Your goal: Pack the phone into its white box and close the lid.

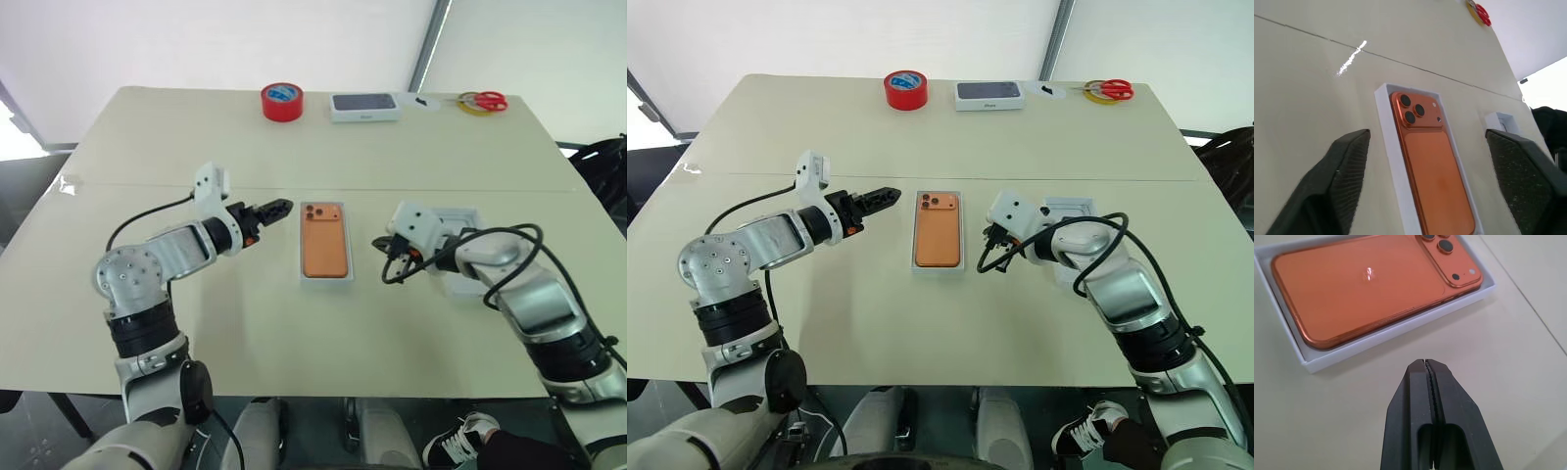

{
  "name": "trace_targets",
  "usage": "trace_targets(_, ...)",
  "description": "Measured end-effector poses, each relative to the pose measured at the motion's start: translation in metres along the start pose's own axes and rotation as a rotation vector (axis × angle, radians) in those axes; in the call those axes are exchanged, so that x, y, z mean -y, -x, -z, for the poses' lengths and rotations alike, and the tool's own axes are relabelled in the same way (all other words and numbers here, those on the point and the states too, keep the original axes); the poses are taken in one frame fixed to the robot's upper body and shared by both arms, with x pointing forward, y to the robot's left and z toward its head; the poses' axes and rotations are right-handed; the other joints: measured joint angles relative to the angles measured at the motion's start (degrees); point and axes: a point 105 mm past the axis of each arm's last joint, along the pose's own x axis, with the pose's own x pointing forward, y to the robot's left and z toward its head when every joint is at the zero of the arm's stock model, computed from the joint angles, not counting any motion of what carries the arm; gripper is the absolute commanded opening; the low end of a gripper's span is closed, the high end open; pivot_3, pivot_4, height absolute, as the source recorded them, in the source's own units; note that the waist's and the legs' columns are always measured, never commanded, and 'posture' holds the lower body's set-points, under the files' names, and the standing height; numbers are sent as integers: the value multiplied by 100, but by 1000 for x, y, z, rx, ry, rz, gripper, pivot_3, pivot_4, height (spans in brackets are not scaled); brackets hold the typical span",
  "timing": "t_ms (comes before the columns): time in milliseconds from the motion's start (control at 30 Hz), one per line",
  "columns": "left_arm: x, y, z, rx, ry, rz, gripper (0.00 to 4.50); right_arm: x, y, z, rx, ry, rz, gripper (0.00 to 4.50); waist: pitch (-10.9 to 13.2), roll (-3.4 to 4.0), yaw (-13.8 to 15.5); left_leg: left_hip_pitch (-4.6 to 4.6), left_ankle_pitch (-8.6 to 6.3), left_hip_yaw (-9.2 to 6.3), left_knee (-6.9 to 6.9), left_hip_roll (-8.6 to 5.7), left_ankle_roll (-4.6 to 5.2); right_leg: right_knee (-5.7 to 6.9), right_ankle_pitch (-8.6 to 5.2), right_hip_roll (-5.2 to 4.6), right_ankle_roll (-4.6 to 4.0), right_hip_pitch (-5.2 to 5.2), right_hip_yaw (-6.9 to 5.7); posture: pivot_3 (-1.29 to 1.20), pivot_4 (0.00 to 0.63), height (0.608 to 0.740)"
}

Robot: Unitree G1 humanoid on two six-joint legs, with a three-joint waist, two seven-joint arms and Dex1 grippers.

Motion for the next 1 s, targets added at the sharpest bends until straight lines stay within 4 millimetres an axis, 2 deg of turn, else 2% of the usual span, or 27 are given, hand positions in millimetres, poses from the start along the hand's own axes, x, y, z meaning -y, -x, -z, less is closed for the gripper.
trace_targets(133, -27, -2, 17, -92, -267, -170, 410, 6, -15, 5, -58, -3, 53, 0, 1, 2, -28, 5, 1, 5, -9, 1, -1, 5, -1, 7, -2, -7, 2, 0, 150, 736)
trace_targets(167, -29, -6, 21, -114, -328, -187, 52, 5, -18, 5, -64, -9, 56, 0, 1, 2, -24, 4, 1, 4, -10, 4, -2, 5, -1, 11, -2, -8, 1, 0, 150, 736)
trace_targets(300, -29, -27, 46, -193, -454, -174, 52, -3, -36, -3, -80, 26, 55, 0, 1, 3, 3, 0, 2, 3, -7, 7, -3, 4, -1, 9, -3, -8, 1, 0, 150, 736)
trace_targets(400, -24, -39, 46, -194, -521, -155, 52, -7, -44, -6, -81, 38, 54, 0, 0, 3, 5, 0, 2, 2, -4, 4, -2, 4, 0, 6, -2, -6, 1, 0, 150, 736)
trace_targets(500, -9, -53, 53, -197, -510, -92, 52, -13, -51, -6, -85, 33, 43, 0, 0, 4, 3, -1, 2, 1, -4, 5, -1, 4, 6, 6, 10, -6, 1, 0, 150, 736)
trace_targets(633, 2, -62, 59, -215, -523, -55, 52, -11, -49, -3, -100, 35, 46, 0, 0, 4, 4, 1, 2, 0, -4, 5, 0, 8, 9, 6, 17, -5, 0, 0, 150, 736)
trace_targets(800, 26, -76, 71, -237, -504, 23, 52, 1, -30, 14, -167, 37, 64, 0, 0, 4, 103, -1, -3, -2, 3, -9, 10, 1, 8, -5, 18, 3, -3, 0, 150, 736)
trace_targets(1000, 70, -97, 94, -302, -478, 167, 52, 9, 17, 50, -285, 17, 107, 0, 0, 5, 172, -9, -13, -2, 5, -16, 28, -8, 1, -10, 29, 5, -3, 0, 150, 736)
